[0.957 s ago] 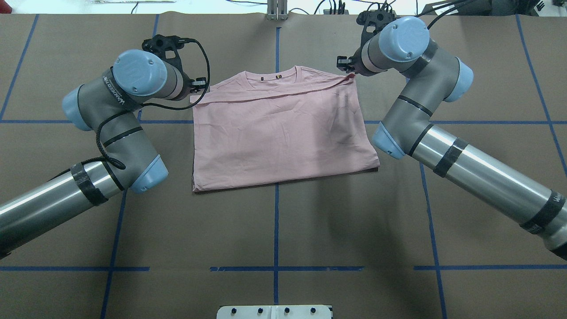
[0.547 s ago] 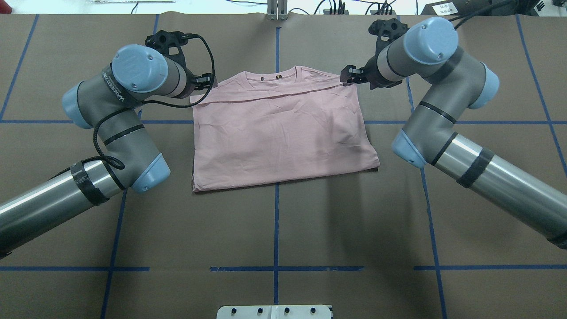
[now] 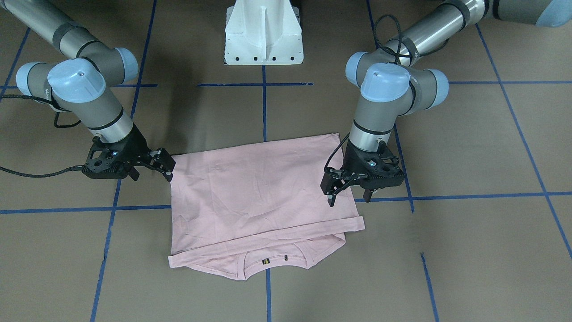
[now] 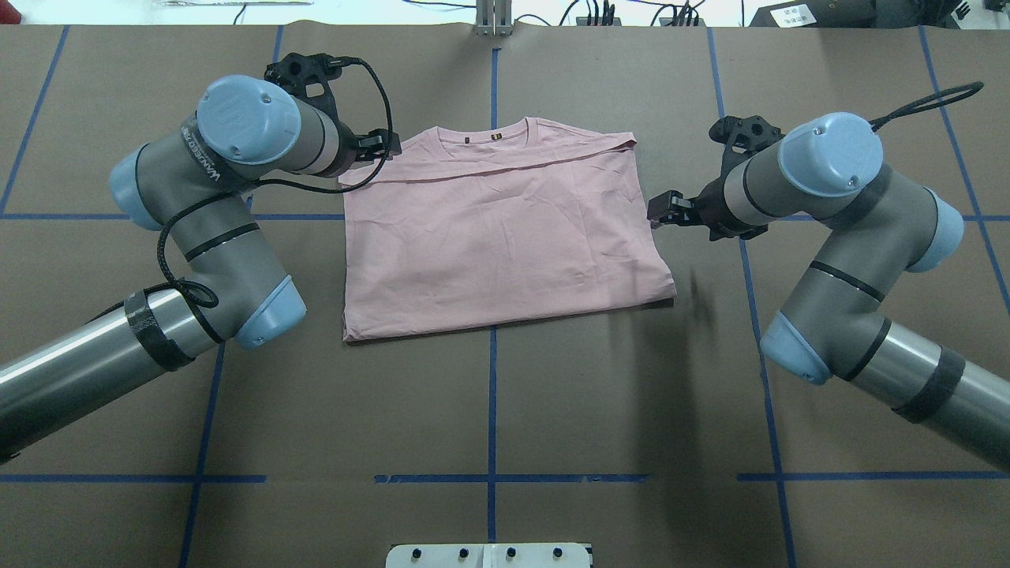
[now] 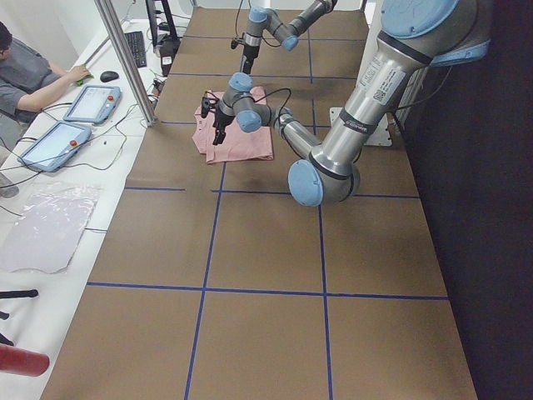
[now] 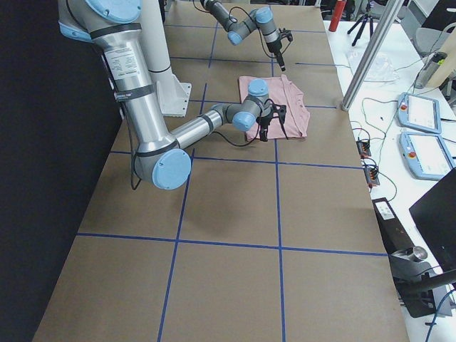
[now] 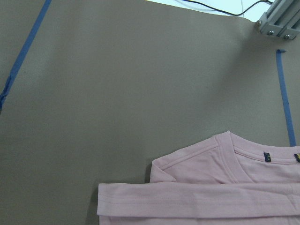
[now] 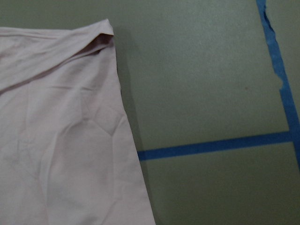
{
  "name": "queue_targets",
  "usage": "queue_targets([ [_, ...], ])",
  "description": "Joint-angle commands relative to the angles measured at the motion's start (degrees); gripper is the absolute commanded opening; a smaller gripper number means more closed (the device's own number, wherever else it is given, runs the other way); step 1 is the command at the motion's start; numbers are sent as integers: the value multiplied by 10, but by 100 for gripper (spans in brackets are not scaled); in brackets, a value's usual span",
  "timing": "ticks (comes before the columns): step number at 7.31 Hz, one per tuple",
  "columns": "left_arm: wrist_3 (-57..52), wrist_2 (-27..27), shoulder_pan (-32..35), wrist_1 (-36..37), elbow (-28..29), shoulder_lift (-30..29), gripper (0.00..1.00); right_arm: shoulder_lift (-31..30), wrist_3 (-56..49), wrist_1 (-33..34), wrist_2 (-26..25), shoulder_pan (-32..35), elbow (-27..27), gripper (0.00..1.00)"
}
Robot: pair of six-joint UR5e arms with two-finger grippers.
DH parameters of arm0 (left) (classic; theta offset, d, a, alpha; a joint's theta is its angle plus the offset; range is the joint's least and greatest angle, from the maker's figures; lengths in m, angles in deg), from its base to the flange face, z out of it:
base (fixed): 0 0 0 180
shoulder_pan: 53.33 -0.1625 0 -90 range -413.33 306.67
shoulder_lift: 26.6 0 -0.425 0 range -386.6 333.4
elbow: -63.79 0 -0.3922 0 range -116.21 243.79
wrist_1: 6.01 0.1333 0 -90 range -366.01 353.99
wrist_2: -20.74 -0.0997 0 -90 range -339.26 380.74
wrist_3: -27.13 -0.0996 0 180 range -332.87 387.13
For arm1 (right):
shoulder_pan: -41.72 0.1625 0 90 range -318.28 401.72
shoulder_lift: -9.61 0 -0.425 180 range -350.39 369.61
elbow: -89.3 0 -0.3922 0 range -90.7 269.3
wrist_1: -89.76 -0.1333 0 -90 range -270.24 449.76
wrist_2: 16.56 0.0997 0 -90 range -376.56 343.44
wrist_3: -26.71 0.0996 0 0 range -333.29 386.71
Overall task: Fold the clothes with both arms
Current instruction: 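Move the right gripper down to the folded shirt's side edge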
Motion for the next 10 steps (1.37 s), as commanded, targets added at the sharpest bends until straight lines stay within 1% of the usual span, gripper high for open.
queue_targets([
  [1, 0, 0, -1, -2, -1, 2, 100, 3, 3, 33, -16, -34, -5, 99],
  [3, 0, -1, -1, -3, -1, 3, 100, 3, 3, 33, -16, -53, -4, 98],
  [4, 0, -1, -1, -3, 0, 4, 100, 3, 3, 33, -16, -56, -4, 95],
  [5, -1, -1, -1, -3, 0, 4, 100, 2, 3, 33, -16, -57, -4, 90],
  [6, -1, -1, -1, -3, -1, 4, 100, 2, 3, 33, -15, -60, -2, 78],
  [7, -1, -1, -1, -4, 0, 4, 100, 2, 2, 33, -14, -59, -3, 43],
  [8, -1, -1, -1, -3, 0, 4, 100, -1, -4, 33, -14, -59, -3, 6],
  [9, -1, -1, -1, -4, 0, 4, 100, -2, -5, 33, -15, -57, -4, 0],
  [10, -1, -1, -1, -4, 0, 6, 100, -4, -4, 33, -18, -57, -7, 0],
])
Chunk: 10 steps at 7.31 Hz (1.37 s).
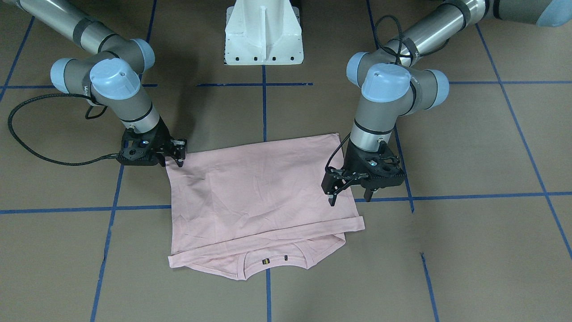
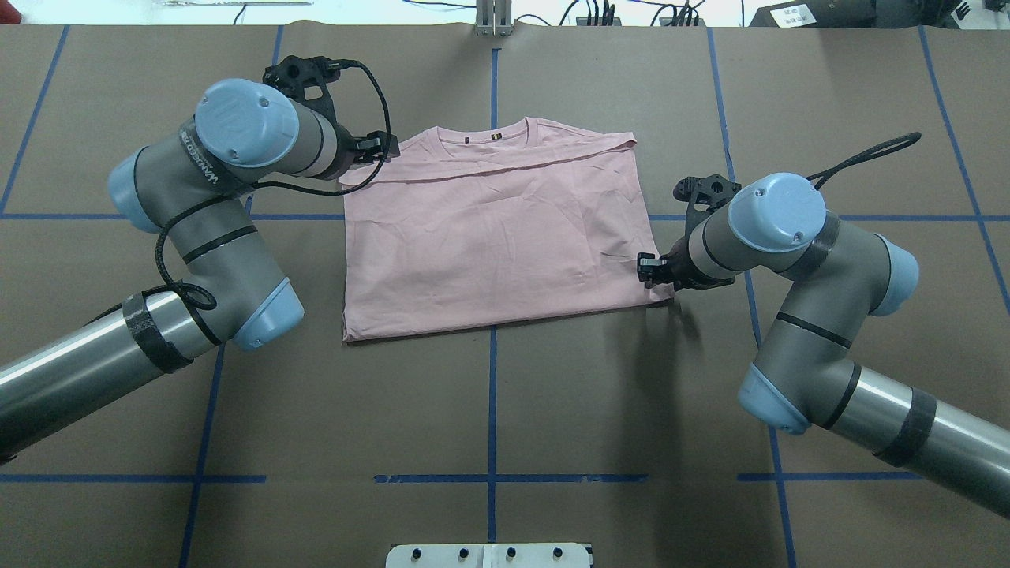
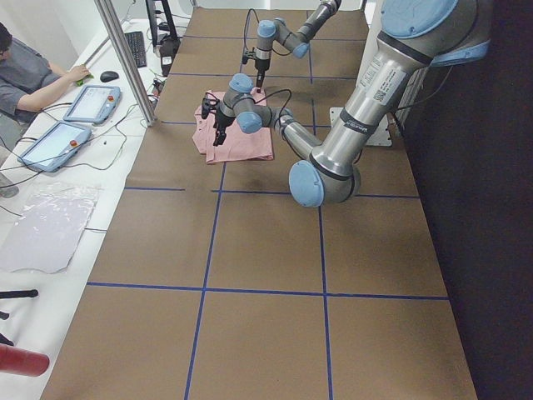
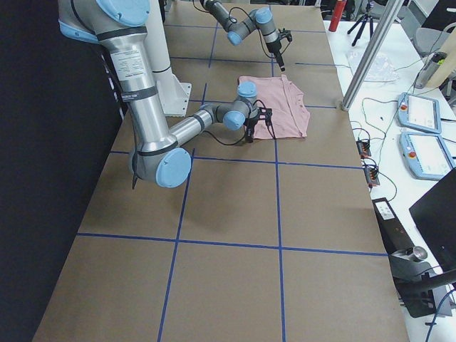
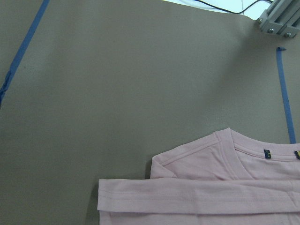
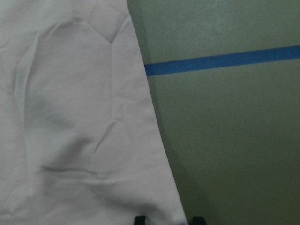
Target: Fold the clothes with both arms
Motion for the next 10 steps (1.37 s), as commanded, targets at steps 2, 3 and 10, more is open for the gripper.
queue_targets([
  [2, 0, 0, 0, 0, 0, 2, 100, -12, -1, 1, 6, 4, -25, 0],
  [3, 0, 0, 0, 1, 0, 0, 100, -46, -1, 2, 7, -9, -60, 0],
  [10, 5, -1, -3, 1, -1, 2, 100, -200, 108, 2, 8, -294, -254, 0],
])
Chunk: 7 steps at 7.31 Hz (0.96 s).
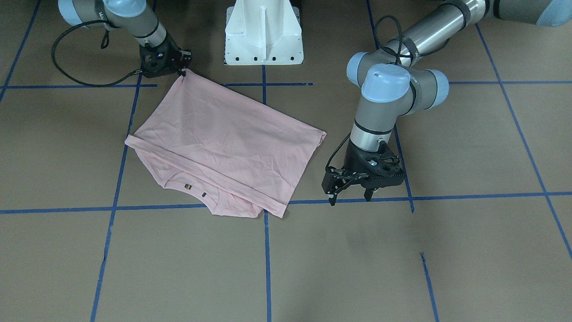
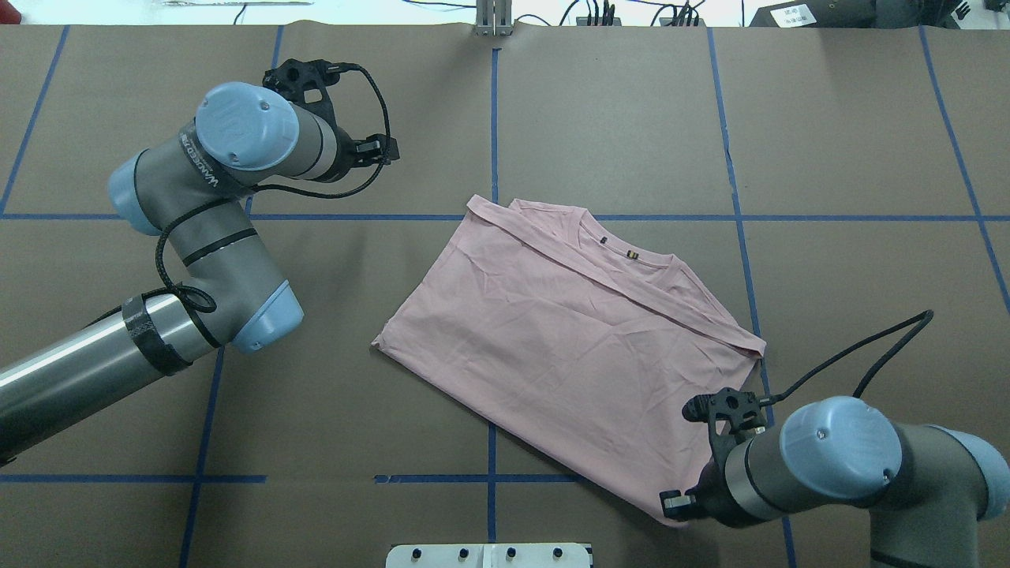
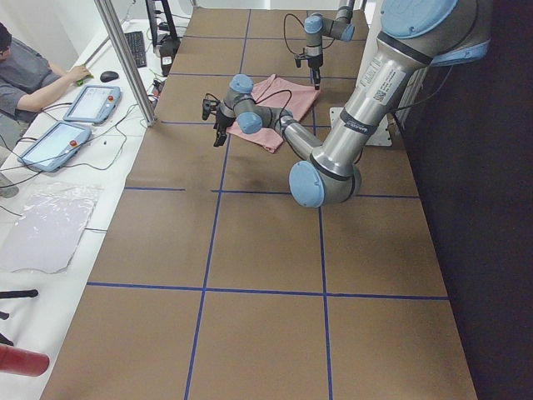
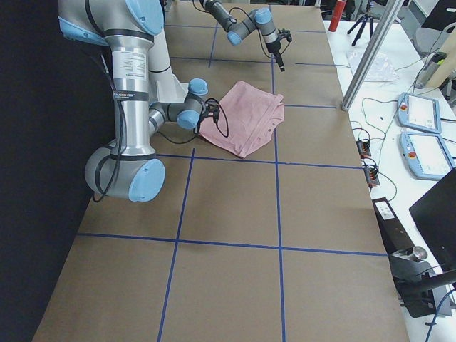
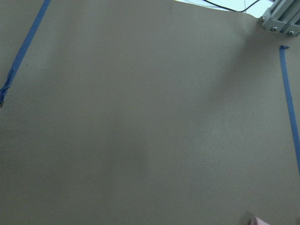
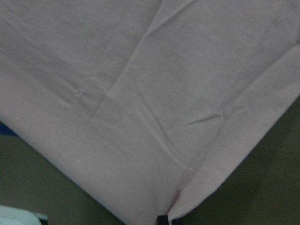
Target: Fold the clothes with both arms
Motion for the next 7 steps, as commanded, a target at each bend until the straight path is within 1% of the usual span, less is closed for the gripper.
queue_targets([
  [1, 4, 1, -4, 1, -2, 0, 100, 0, 29, -6, 2, -39, -9, 36],
  [2, 5, 1, -12, 2, -11, 0, 100, 2, 31, -7, -1, -38, -20, 99],
  [3, 34, 1, -32, 6, -26, 1, 100, 3, 31, -7, -2, -32, -40, 100],
  [4, 73, 2, -56, 23, -36, 1, 100, 17, 31, -7, -6, 5, -50, 100],
  [5, 114, 2, -86, 84, -63, 1, 100, 36, 31, -7, -8, 53, -49, 100],
  [6, 163, 1, -116, 136, -116, 19, 100, 38, 30, -7, -7, 97, -50, 100],
  [7, 195, 1, -142, 180, -181, 47, 100, 43, 30, -7, -8, 124, -47, 100],
])
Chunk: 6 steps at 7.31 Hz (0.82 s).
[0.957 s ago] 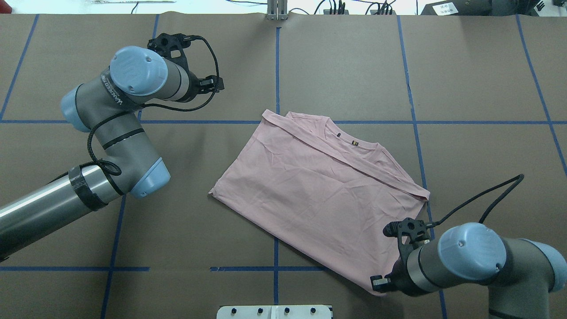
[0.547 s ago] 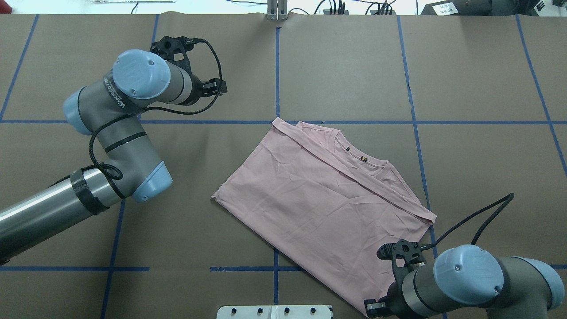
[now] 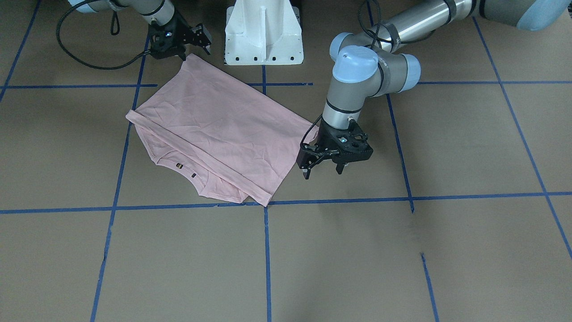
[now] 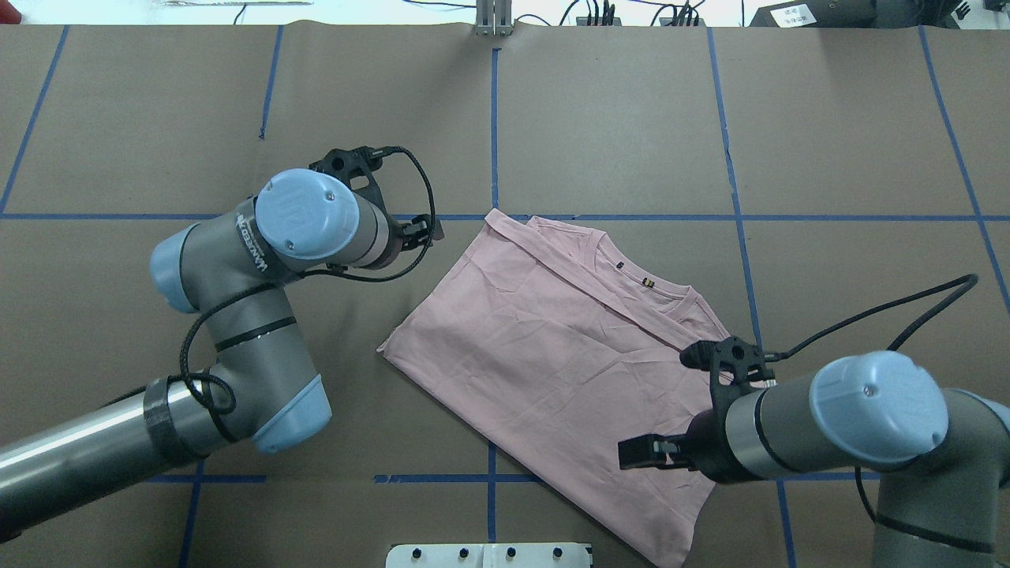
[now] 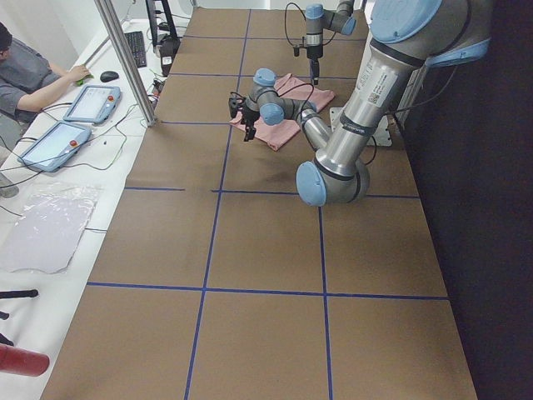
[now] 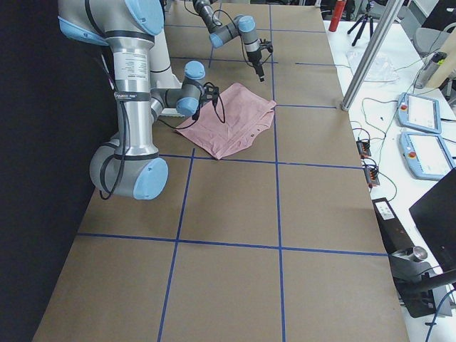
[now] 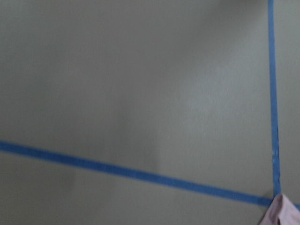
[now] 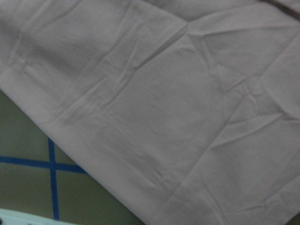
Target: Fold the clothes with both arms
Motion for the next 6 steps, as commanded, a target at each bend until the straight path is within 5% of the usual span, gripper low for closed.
queue_targets([
  [1, 75, -5, -54, 81, -92, 39, 100, 12, -2, 0, -1, 58, 1, 100],
  [6, 101, -8, -84, 42, -24, 35, 99, 22, -2, 0, -23, 64, 14, 100],
])
